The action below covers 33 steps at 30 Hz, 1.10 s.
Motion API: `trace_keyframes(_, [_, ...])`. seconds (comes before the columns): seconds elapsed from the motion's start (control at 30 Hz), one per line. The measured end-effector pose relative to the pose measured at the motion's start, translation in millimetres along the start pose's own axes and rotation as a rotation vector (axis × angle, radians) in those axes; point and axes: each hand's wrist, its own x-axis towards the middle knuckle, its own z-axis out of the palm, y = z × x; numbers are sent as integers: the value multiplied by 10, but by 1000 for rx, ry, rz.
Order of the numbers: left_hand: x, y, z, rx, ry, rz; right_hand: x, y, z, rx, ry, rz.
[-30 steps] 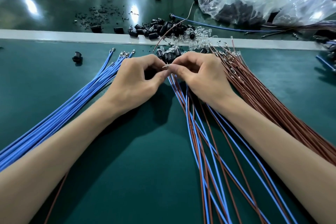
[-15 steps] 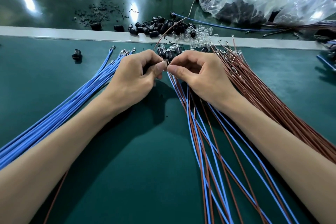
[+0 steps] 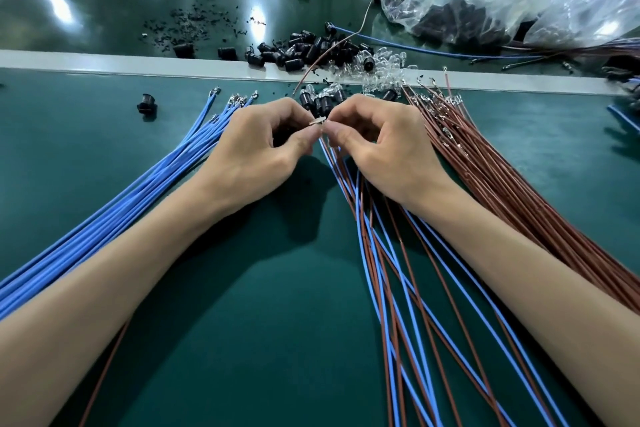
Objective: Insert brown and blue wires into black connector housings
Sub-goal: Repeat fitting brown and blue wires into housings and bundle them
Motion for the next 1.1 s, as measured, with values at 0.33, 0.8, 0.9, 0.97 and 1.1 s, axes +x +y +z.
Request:
trace_keyframes(0.33, [-1,33,-17,-75,-2,-3,17,3,-12,182,11,39])
trace_keyframes(0.8, [-27,66,-28,-127,-4,-24,19,38,-34,371,-17,37])
trace_keyframes(0.9, [-30,71,-36,-163,10,-42,14,48,-39,407,-33,47])
trace_keyframes(0.97, [-29,74,-34,-169,3,-44,21,58,-33,394,-43,49])
trace_keyframes(1.1, [-29,64,-23,-157,-13,-59,20,73,-17,376,-59,31])
